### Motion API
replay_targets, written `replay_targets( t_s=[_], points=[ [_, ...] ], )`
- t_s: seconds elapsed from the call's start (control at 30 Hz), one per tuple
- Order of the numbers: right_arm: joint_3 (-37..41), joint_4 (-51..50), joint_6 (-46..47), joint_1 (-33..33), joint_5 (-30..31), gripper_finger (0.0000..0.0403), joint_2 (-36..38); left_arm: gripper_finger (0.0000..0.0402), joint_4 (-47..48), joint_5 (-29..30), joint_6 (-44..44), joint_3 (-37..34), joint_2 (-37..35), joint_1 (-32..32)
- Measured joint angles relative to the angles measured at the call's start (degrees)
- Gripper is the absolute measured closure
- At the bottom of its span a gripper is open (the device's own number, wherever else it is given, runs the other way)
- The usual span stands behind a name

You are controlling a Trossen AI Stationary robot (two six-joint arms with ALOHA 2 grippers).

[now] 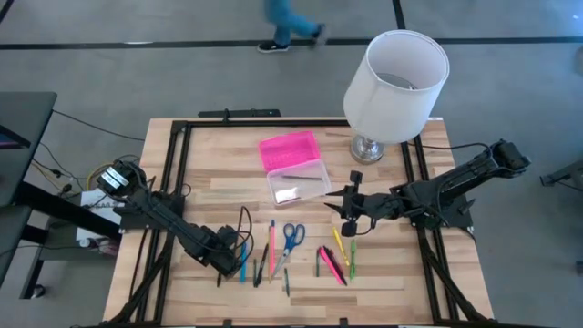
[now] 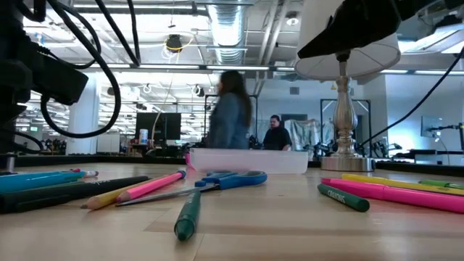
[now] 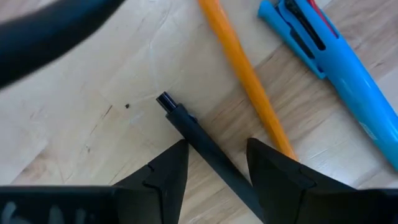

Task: Pick & place school supplies into a supply box
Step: Put the black pen into the pink supply box

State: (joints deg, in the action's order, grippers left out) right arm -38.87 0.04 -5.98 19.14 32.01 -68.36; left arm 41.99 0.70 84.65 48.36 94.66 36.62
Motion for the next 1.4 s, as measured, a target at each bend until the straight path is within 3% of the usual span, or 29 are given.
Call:
replay_targets(
  t_s=[0.13, 0.43, 0.6, 1.17, 1.4],
  points=[
    [0.0, 0.0, 0.0, 0.0, 0.0, 0.0287, 0.0, 0.0255, 1.0, -0.6, 0.1, 0.0, 0.0, 0.0],
    [0.0, 0.0, 0.1, 0.0, -0.4, 0.0287, 0.0, 0.0335, 1.7, -1.5, -1.2, 0.0, 0.1, 0.0],
    [0.0, 0.0, 0.1, 0.0, -0.4, 0.0287, 0.0, 0.0361, 1.8, -1.5, -4.1, -0.1, 0.1, 0.0],
    [0.0, 0.0, 1.1, 0.0, -0.4, 0.0287, 0.0, 0.0368, 6.1, 3.9, -15.0, 0.0, 0.1, -4.0],
    [0.0, 0.0, 1.6, 0.0, -0.5, 0.0287, 0.0, 0.0368, 16.7, 9.1, -18.7, 5.2, 0.3, -5.6]
  ],
)
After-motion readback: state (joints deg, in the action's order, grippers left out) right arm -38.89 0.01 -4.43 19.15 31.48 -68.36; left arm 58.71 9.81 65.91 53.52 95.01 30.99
